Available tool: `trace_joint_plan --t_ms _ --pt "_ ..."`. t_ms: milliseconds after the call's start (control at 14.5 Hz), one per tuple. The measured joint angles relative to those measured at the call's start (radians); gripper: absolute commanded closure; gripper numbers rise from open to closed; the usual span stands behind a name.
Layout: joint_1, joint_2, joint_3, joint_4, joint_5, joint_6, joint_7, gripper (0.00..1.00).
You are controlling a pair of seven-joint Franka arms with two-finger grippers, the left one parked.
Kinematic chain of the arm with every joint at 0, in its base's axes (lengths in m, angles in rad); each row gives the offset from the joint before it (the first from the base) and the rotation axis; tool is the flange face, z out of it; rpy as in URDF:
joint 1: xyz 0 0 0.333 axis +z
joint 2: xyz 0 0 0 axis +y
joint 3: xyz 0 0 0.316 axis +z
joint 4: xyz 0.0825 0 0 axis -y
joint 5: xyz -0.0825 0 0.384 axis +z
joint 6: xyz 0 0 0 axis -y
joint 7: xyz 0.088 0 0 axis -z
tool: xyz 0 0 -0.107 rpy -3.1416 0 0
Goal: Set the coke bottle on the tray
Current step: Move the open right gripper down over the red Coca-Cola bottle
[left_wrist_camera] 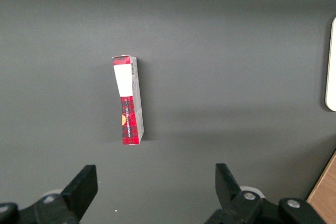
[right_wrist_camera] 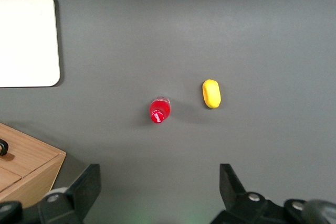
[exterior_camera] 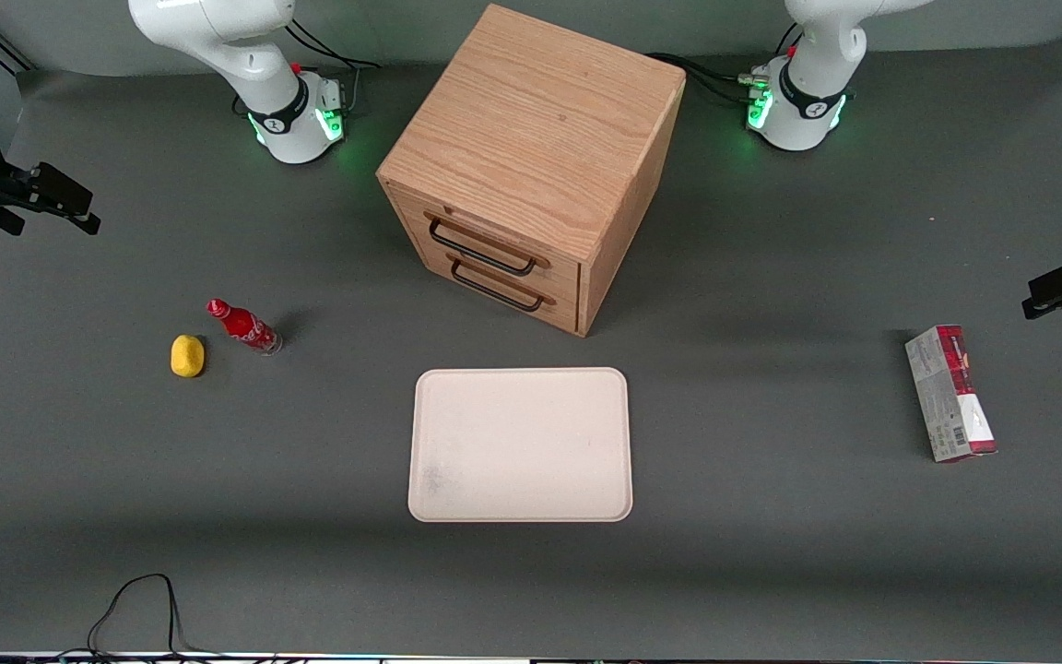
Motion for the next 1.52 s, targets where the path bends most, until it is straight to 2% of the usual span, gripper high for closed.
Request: trace_joint_plan --t_ms 483,1034,1241,1517 --pt "0.001 0.044 0.002 -0.049 0.009 0.016 -0.002 0.0" --pt "0.001 0.024 -0.003 -0.57 0.011 0.565 -0.014 0.0" --pt "0.001 0.036 -0.01 -0.665 0.011 0.7 -0.044 0.0" --pt "-0.002 0.103 -0.057 -0.685 0.011 0.81 -0.102 0.0"
